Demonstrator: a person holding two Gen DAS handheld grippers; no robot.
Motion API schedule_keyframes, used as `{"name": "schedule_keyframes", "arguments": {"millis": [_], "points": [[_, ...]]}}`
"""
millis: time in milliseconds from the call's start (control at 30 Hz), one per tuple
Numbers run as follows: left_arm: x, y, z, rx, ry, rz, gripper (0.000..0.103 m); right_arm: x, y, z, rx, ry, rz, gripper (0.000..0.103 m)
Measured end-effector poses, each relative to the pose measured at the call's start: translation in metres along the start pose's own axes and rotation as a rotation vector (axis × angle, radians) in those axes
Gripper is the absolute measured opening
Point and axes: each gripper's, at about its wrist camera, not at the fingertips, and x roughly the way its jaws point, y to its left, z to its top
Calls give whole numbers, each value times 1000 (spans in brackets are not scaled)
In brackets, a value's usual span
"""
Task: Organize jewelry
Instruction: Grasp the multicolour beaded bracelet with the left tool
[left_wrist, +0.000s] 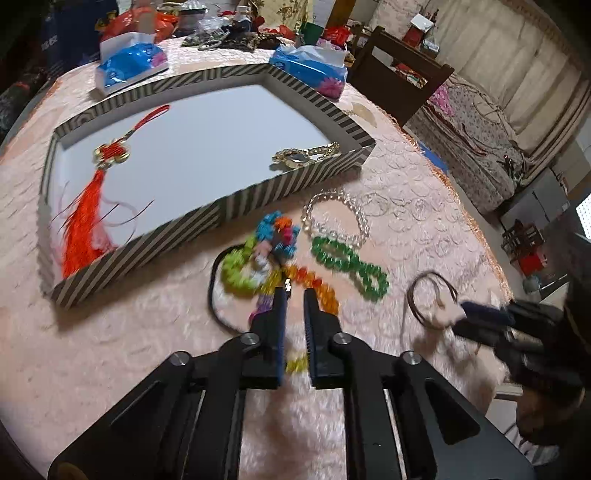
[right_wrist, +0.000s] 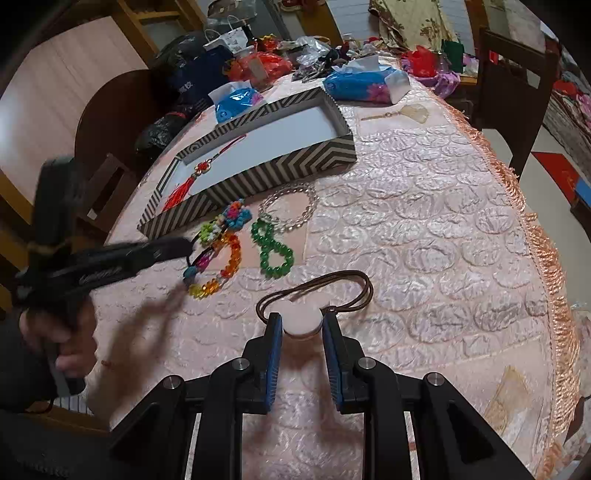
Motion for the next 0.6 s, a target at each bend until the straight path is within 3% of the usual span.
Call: {"name": "schedule_keyframes", "arguments": {"millis": [233, 267, 333, 600], "points": [[26, -4, 3, 17, 47, 30, 16, -10, 0, -7, 3, -7, 1, 21], [28, -4, 2, 17, 54, 33, 9, -11, 0, -8, 7, -11, 0, 21], [28, -1, -2, 11, 57, 31, 6, -13, -2, -7, 14, -17, -3, 21], [-25, 12, -15, -28, -9, -18, 5, -20, 1, 4, 22, -49, 13, 21]]}}
